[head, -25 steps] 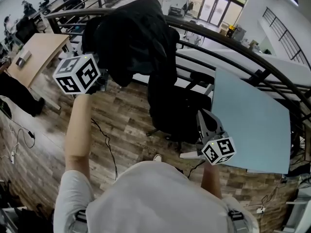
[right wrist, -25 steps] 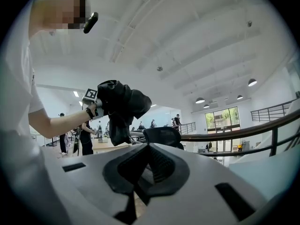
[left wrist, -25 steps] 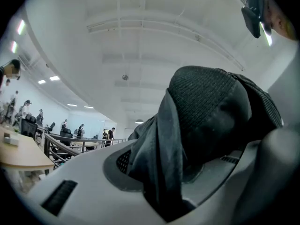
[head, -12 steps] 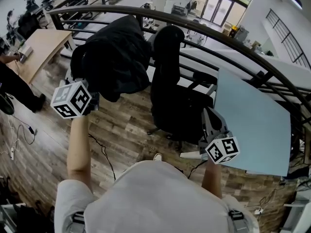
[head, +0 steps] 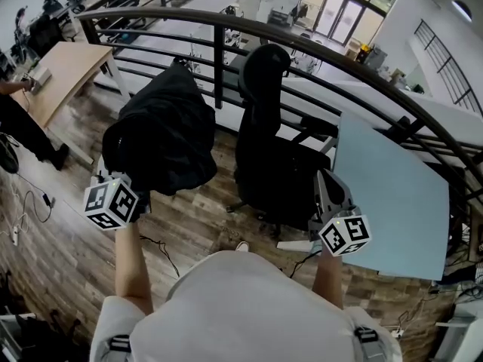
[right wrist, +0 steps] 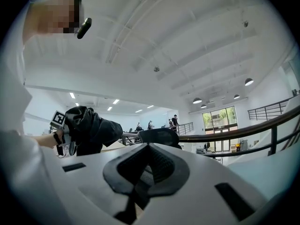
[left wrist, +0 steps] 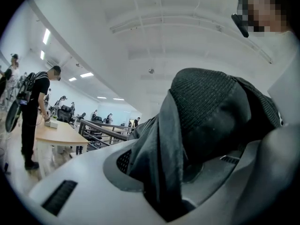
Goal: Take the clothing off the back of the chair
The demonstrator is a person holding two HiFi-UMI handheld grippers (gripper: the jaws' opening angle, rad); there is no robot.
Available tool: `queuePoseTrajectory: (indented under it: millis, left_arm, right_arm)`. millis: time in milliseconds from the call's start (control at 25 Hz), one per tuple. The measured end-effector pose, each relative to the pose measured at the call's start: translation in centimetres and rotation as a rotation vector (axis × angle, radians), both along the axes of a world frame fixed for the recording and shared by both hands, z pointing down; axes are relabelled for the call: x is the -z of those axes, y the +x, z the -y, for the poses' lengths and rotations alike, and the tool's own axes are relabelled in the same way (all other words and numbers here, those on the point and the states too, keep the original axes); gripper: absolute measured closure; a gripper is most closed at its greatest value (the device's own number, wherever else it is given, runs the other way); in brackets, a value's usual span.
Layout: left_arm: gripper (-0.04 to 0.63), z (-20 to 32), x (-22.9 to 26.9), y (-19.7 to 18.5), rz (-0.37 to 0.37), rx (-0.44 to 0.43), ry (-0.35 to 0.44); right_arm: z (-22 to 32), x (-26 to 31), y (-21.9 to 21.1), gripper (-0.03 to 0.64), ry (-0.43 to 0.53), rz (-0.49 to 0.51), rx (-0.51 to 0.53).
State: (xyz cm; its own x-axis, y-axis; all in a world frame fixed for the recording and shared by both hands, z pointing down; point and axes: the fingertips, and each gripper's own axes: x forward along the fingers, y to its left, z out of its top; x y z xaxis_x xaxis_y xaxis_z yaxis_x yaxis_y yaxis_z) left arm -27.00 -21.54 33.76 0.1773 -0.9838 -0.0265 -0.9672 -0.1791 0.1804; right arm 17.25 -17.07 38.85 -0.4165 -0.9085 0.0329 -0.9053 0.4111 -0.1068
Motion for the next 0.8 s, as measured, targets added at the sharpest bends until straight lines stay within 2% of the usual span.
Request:
queuePoseTrajectory:
  millis: [320,520,800]
  left_arm:
    - [0.468,-6.2,-5.6,-2.5,0.043,0.087,-0.113]
    - [0.468,-7.4,-8.4,-2.7,0.011,0.100,-0.175]
    - [0.469,-6.3,-7.6,-2.4,-0.006,0.073,-0.152]
  right_arm:
    - [1.4,0.4,-0.6,0.597,0.004,-0.015,0.009]
    - [2.3,0.3,-1.1,0.597,0.001,-0.032,0.020]
    - [3.1,1.1,-2.7,0.597,0.016,-0.039,0.043]
